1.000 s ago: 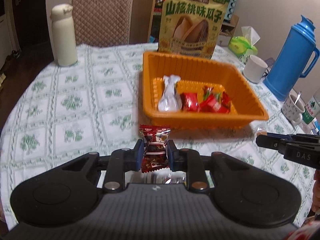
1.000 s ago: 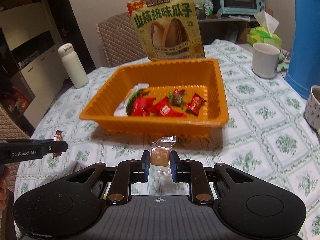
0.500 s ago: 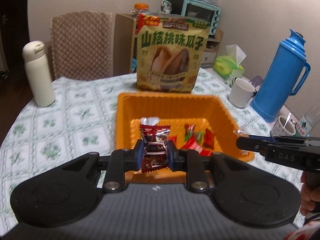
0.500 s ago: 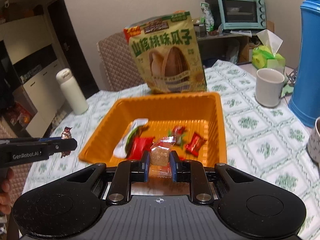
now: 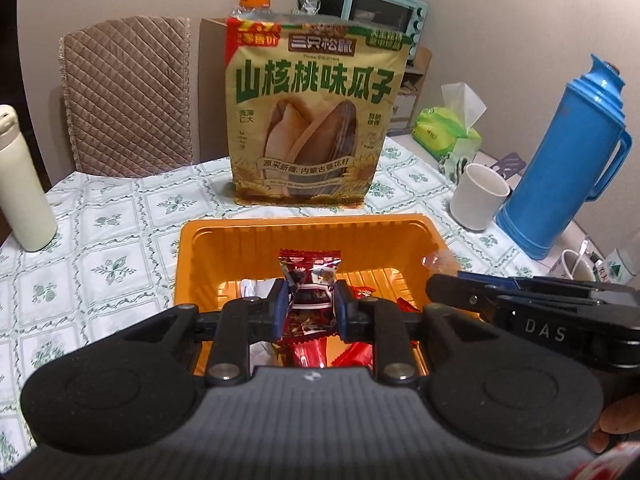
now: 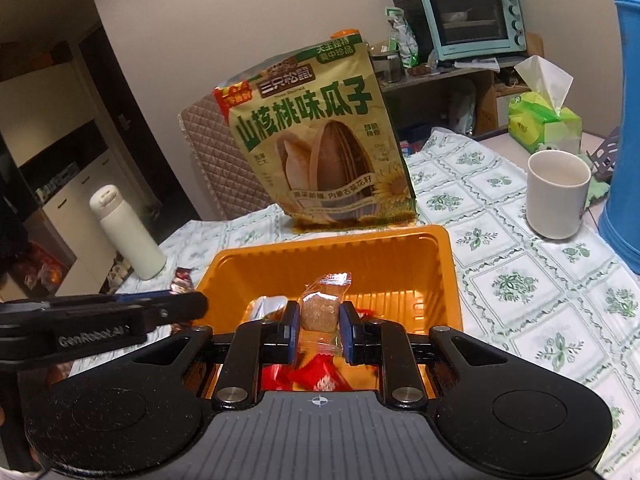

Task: Organize snacks
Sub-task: 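Carry the red-white candy and caramel cube over the orange tray with both grippers, then open both grippers to drop the candy and caramel into the tray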

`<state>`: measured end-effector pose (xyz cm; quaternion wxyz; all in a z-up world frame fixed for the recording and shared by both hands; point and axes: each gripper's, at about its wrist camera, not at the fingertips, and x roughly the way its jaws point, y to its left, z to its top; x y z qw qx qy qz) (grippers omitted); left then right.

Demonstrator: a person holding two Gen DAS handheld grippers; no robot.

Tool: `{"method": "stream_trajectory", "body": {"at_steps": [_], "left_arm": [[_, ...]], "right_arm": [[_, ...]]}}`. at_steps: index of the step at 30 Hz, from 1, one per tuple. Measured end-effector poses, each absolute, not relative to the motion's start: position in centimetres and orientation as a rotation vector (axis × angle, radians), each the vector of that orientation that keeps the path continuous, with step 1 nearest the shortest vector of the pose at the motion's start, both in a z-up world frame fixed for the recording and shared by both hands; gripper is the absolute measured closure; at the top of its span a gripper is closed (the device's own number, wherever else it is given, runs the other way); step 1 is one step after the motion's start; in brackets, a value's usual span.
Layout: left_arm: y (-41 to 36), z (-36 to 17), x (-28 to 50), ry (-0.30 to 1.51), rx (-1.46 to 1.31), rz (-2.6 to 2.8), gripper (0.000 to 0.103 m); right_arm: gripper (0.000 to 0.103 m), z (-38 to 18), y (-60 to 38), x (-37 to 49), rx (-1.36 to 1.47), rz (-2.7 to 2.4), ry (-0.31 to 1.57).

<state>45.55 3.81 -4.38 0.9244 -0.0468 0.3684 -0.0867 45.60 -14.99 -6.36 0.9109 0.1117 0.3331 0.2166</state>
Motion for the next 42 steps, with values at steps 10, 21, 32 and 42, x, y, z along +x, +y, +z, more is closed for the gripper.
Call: {"method": "stream_trajectory", "body": {"at_steps": [10,21,32,42], "left_arm": [[3.3,-6.3,49.0,0.803,-0.101,-0.177,0.081],[3.5,-7.2,50.3,0.827,-0.15,-0.183,0.078],[6.2,-6.4,48.2,0.83,-0.171,-0.16,0.077],[7.8,-6.3,46.4,0.853,-0.174,-0.133,0.077]], "right_arm": [[0.082,-7.1,-14.7,48.1,0.258,0.418,0.695],[0.082,-7.6,-15.9,48.7,0.288,0.391,0.709],[0.082,-7.4,-15.6,48.1,0.297,0.424,0.713],[0.082,-7.8,-13.8,48.1,0.303,0.462,0.733]]}}
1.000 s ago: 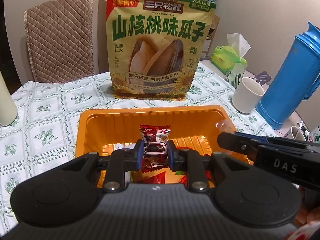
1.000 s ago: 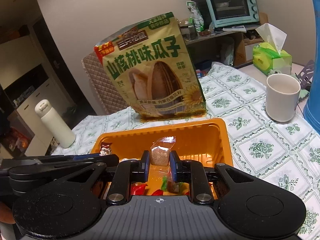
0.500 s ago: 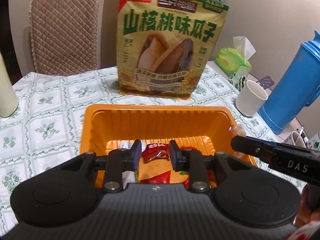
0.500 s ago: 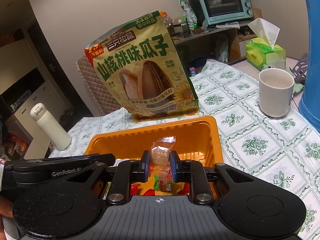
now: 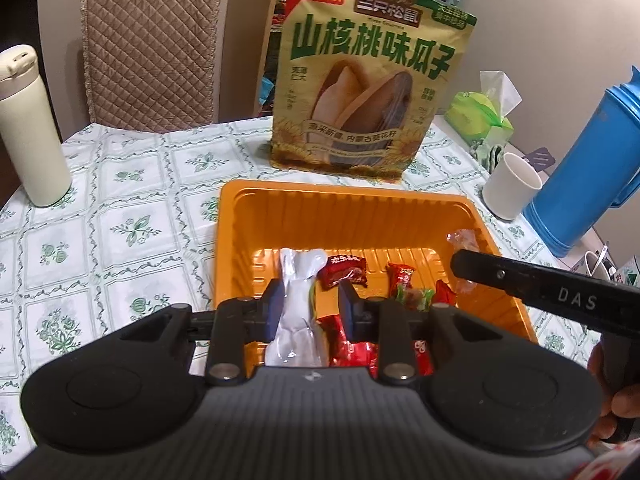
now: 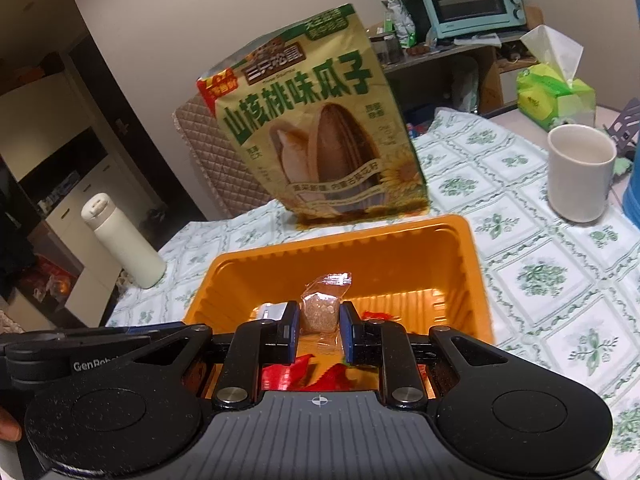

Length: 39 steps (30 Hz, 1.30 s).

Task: Organize snacks
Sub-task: 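Open both grippers to drop the candy and caramel into the tray, then move both open grippers back from the tray toward the remaining packets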

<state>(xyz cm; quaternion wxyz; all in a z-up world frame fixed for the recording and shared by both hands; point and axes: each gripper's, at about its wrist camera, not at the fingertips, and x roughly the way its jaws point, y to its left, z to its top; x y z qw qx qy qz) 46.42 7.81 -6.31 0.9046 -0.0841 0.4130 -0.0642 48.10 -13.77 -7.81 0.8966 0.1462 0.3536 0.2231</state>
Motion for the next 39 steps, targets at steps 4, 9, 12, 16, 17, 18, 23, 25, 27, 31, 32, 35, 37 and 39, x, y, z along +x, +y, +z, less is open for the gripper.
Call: {"method": "stream_trajectory", "body": {"at_steps": [4,9,12,16,17,18,23,25,27,31,32,35,37,39], "left_arm": [[8.2,-6.1,46.0,0.845,-0.173,-0.128,0.077],[8.4,-5.8,45.7,0.839,-0.175,-0.122,0.073],[8.4,-5.7,45.5,0.837,-0.171,-0.124,0.071],[8.2,-5.5,45.0,0.831,-0.168,-0.131,0.069],[8.2,-5.5,44.8,0.829,-0.166,-0.13,0.068],[8.2,-5.4,44.6,0.826,-0.165,-0.131,0.067],[8.1,-4.8,43.1,0.808,-0.17,-0.142,0.064],[8.0,-4.5,42.3,0.801,-0.174,-0.145,0.062],[8.0,-4.3,41.5,0.793,-0.173,-0.148,0.058],[7.5,-4.1,40.0,0.788,-0.154,-0.138,0.057],[7.5,-4.0,39.5,0.786,-0.152,-0.137,0.054],[7.3,-3.8,38.0,0.783,-0.154,-0.132,0.05],[7.1,-3.9,36.9,0.785,-0.158,-0.13,0.048],[7.0,-3.9,35.8,0.788,-0.159,-0.122,0.048]], "right_arm": [[0.082,-7.6,-13.0,48.2,0.304,0.474,0.723],[0.081,-7.1,-12.4,48.3,0.314,0.489,0.698],[0.08,-7.0,-12.3,48.5,0.337,0.496,0.702],[0.058,-6.7,-12.4,48.3,0.35,0.482,0.688],[0.053,-6.7,-12.5,48.2,0.351,0.476,0.682],[0.048,-6.6,-12.7,48.0,0.352,0.471,0.673],[0.046,-6.3,-13.6,47.1,0.366,0.471,0.692],[0.042,-6.2,-14.0,46.4,0.372,0.467,0.701],[0.035,-6.1,-14.5,45.7,0.371,0.457,0.706],[0.025,-6.0,-15.4,43.8,0.362,0.432,0.711],[0.024,-6.0,-15.6,43.4,0.362,0.427,0.713],[0.023,-5.9,-16.4,42.0,0.37,0.406,0.718],[0.021,-5.9,-17.0,41.0,0.38,0.397,0.719],[0.021,-5.8,-17.4,40.0,0.382,0.391,0.724]]}}
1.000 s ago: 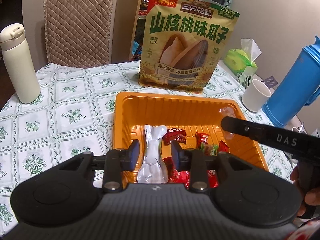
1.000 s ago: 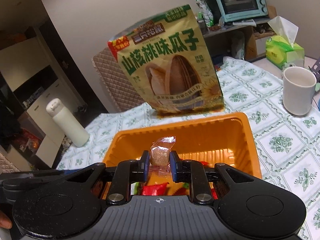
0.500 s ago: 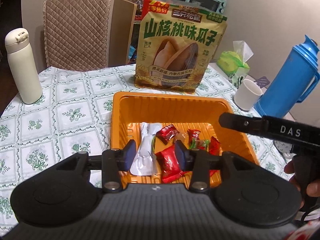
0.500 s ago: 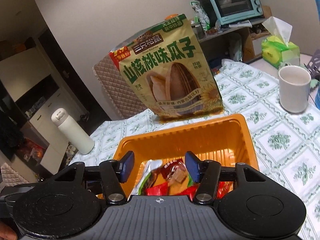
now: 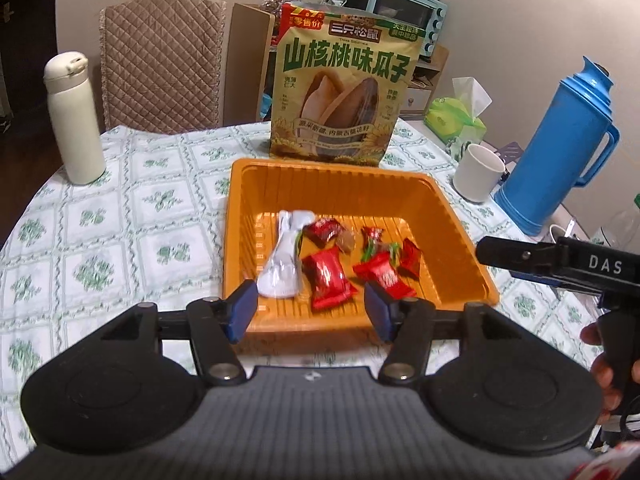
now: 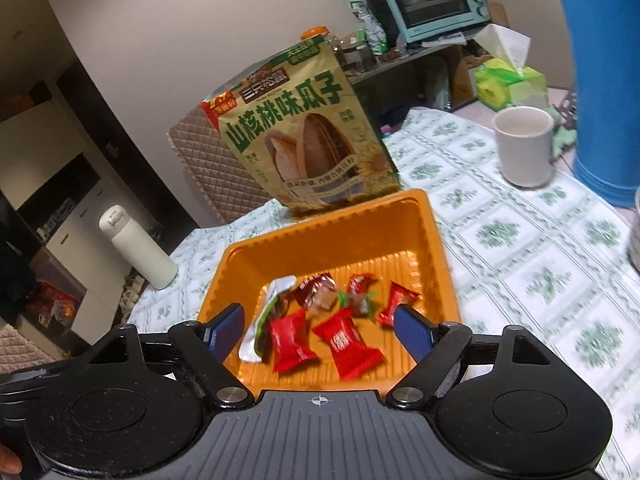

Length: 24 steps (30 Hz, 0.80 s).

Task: Organize snacks
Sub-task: 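Move both open grippers back from the tray toward the remaining packets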

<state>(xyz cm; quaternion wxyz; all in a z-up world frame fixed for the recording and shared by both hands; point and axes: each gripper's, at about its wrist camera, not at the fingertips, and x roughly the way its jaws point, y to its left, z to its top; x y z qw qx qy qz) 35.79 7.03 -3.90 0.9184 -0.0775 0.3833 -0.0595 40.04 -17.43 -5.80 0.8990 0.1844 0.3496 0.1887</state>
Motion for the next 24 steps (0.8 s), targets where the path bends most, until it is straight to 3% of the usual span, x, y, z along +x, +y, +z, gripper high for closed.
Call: {"method": "stream_trajectory", "body": {"at_steps": [24], "left_arm": [[5.6,-4.9,22.3,0.859,-0.215,-0.041,0.047]], "right_arm": [[0.021,-7.4,-18.2,27.4,0.231,0.48,0.839]]}}
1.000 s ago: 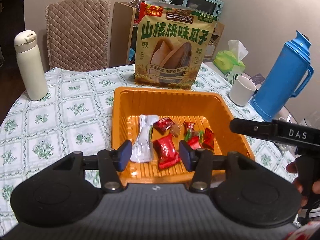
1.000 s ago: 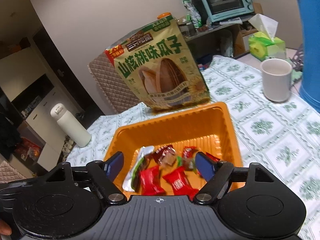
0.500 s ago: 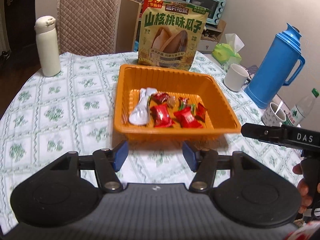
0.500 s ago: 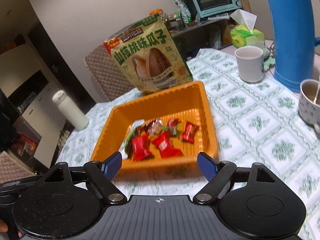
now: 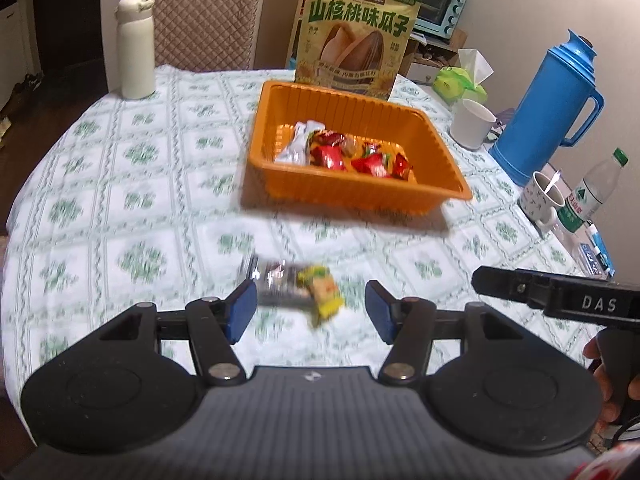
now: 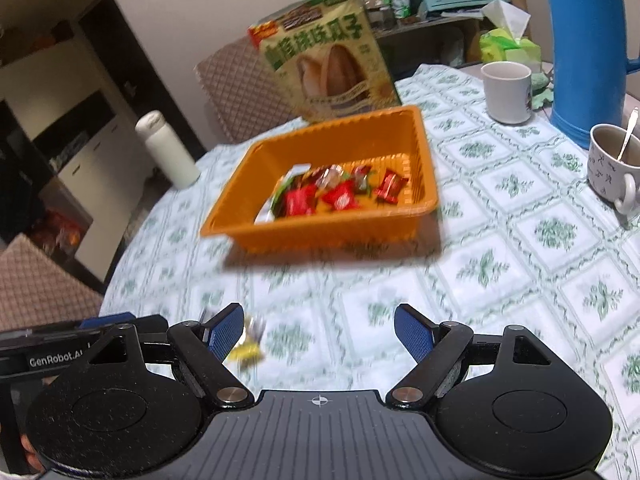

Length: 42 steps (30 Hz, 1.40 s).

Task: Organize snacks
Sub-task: 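Move both open grippers back from the tray toward the remaining packets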

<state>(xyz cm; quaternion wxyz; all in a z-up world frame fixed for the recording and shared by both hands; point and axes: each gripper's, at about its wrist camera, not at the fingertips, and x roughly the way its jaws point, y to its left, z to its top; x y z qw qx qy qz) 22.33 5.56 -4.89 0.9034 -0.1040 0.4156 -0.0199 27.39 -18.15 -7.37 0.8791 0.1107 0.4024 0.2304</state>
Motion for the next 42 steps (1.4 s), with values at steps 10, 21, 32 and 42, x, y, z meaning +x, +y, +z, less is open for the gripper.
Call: {"method": "stream_trajectory", "body": {"at_steps": [10,21,32,42], "left_arm": [[5.8,-5.9,17.7,0.9,-0.231,0.006,0.047],[5.4,-7.2,15.3,0.934,-0.225,0.034,0.047],[5.9,-7.9,14.8,0.952,-0.214,0.066,0.047],[7.0,-8.7,15.3,0.962,-0.214,0.087,0.047]], "right_arm": [[0.021,-8.6,-17.3,24.2,0.172,0.535,0.906],[0.021,-10.5,-15.0,21.8,0.087,0.59,0.991],[0.021,-11.2,-13.1,21.0,0.019,0.647,1.018],[0.021,-12.1,-12.0,21.9,0.004,0.653,1.038]]}}
